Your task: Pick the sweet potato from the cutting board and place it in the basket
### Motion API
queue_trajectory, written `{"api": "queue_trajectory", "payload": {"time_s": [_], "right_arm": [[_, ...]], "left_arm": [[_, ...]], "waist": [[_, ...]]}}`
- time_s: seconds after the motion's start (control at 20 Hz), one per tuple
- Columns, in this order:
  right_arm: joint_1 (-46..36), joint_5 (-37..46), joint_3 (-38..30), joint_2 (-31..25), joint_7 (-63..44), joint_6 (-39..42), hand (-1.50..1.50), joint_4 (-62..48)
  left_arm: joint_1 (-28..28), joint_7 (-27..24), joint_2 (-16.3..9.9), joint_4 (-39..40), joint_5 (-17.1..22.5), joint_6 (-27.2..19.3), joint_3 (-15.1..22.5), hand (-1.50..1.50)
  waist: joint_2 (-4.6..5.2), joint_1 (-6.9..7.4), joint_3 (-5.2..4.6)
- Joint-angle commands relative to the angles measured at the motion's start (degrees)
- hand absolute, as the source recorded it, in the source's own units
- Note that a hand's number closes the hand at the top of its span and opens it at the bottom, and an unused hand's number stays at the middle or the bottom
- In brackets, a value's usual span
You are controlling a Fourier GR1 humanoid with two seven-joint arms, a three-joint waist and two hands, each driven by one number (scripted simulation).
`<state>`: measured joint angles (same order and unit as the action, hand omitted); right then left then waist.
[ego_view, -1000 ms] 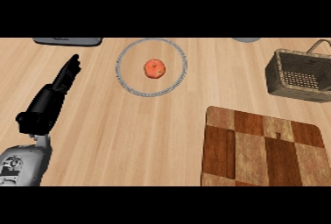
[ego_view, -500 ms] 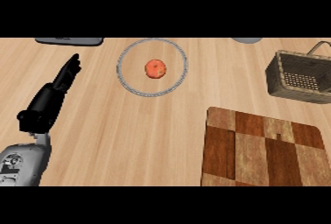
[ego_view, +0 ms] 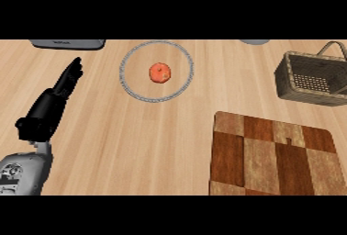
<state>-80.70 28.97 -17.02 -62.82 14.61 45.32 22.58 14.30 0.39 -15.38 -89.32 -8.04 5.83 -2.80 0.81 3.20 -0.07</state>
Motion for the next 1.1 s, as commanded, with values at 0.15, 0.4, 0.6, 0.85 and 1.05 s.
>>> {"api": "queue_trajectory", "payload": {"time_s": [0.15,0.4,0.6,0.85,1.05], "right_arm": [[-2.49,3.84,5.4,5.85,-1.54,3.31,1.5,-1.37],[-0.4,10.31,12.06,3.36,2.49,1.66,1.5,2.05],[0.54,14.49,15.89,1.18,7.55,-1.14,1.5,2.24],[0.49,16.87,18.81,3.51,11.8,-1.92,-1.5,0.29],[-0.67,15.56,18.74,5.16,12.06,2.44,-1.5,-2.32]], "left_arm": [[-0.71,0.84,-1.73,-1.02,1.13,1.27,-1.93,0.0],[1.44,0.02,0.23,2.31,0.08,-0.04,-1.08,0.0],[-1.11,-1.0,0.9,-0.62,-0.78,-0.38,0.12,0.0],[-0.23,-1.12,-0.49,1.19,-0.26,0.45,-1.56,0.0],[-0.12,0.75,0.89,-0.46,-0.88,-0.61,-0.61,0.0]], "waist": [[-0.08,0.01,0.06],[0.16,-0.98,0.09],[0.19,-0.26,0.12],[0.06,-0.7,0.07],[-0.12,-0.85,0.07]]}}
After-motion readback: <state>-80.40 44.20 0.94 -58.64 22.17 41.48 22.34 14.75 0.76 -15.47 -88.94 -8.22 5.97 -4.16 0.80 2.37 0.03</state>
